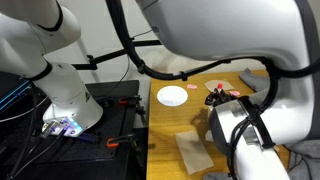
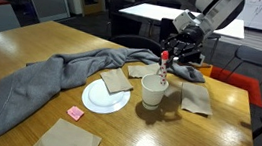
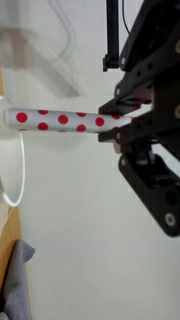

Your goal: Put the marker inside the cup

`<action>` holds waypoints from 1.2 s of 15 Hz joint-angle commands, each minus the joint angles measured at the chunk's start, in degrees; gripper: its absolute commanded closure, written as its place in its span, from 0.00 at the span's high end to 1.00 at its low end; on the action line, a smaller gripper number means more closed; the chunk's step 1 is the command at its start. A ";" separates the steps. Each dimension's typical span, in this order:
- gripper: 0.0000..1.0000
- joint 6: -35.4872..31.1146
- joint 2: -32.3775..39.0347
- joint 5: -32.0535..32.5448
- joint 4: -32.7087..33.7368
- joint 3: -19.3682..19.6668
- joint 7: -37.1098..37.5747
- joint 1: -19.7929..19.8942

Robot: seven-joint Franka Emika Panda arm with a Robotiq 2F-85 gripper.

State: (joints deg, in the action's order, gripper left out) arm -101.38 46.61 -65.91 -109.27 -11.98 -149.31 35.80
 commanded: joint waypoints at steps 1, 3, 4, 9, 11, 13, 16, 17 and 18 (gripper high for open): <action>0.05 -1.97 2.52 2.24 0.95 -3.06 0.00 2.86; 0.05 -2.59 3.83 2.69 1.13 -3.75 0.00 3.40; 0.05 -3.02 4.48 3.01 1.28 -4.16 0.00 3.67; 0.05 -4.42 6.41 3.94 1.51 -5.35 0.00 4.46; 0.05 -5.08 6.80 4.16 1.47 -5.66 0.00 4.68; 0.05 -5.99 6.97 4.22 1.35 -6.10 0.00 5.15; 0.05 -7.15 6.97 4.11 1.17 -6.20 0.00 5.31; 0.05 -7.71 6.90 4.04 1.09 -6.16 0.00 5.20; 0.05 -8.31 6.86 4.01 1.03 -6.18 0.00 5.13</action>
State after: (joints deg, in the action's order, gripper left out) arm -107.37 53.32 -63.17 -108.42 -16.38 -149.31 39.62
